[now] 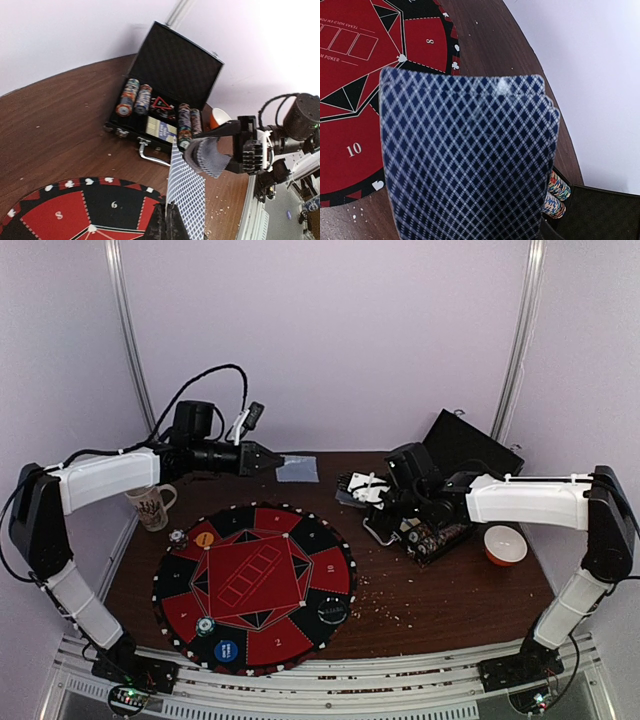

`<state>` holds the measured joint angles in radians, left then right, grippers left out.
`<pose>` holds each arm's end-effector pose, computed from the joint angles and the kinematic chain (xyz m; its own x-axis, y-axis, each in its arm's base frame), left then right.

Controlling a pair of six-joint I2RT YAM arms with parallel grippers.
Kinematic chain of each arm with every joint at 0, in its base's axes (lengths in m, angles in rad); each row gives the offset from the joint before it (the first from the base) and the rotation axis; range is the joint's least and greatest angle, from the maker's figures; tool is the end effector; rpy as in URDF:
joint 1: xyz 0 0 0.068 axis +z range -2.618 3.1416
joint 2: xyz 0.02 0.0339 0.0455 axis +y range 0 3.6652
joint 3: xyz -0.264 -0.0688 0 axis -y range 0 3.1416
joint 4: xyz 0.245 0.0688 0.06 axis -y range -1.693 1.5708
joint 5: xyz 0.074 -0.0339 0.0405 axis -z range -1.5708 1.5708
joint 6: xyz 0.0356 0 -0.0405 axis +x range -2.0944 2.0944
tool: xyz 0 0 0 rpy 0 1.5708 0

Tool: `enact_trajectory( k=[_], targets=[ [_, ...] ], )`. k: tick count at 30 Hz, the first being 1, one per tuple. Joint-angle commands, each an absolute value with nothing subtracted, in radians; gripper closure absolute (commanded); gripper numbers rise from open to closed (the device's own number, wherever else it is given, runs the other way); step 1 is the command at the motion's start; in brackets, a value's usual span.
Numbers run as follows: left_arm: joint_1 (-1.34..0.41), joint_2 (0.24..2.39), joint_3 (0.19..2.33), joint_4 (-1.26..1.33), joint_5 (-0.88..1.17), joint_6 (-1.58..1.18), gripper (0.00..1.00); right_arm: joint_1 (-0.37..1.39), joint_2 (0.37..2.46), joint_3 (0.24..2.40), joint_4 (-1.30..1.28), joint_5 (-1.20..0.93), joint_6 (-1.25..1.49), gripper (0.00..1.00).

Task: Distribute texas hold em gaming equipment
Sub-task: Pick up the poker card from the face-down deck piles, then distribute the poker card in the big blind area.

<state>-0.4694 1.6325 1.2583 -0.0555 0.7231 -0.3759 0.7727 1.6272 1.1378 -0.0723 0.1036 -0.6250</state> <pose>0.3263 -0.1919 0.3013 -0.6671 0.0297 -0.7444 0.6781 0.4380 -0.5902 0.2689 0.2570 0.2566 0.0603 -0.7540 -0.6541 -0.7354 0.4096 -0.5399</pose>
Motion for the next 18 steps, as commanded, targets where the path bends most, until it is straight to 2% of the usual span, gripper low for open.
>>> enact_trajectory(
  k=[1,6,11,18],
  targets=[
    [-0.377,1.578,1.270,-0.142,0.600,-0.338,1.00,0.766,1.617,1.123,-0.052,0.099,-0.639,0.56],
    [-0.334,1.646,1.431,-0.465,0.277,-0.121,1.00,0.767,1.609,1.127,-0.058,0.099,-0.656,0.56],
    [-0.333,1.726,1.552,-0.730,0.085,0.085,1.00,0.766,1.600,1.126,-0.066,0.093,-0.667,0.56],
    [-0.323,1.782,1.561,-0.856,0.000,0.237,1.00,0.765,1.599,1.126,-0.063,0.081,-0.663,0.56]
  ],
)
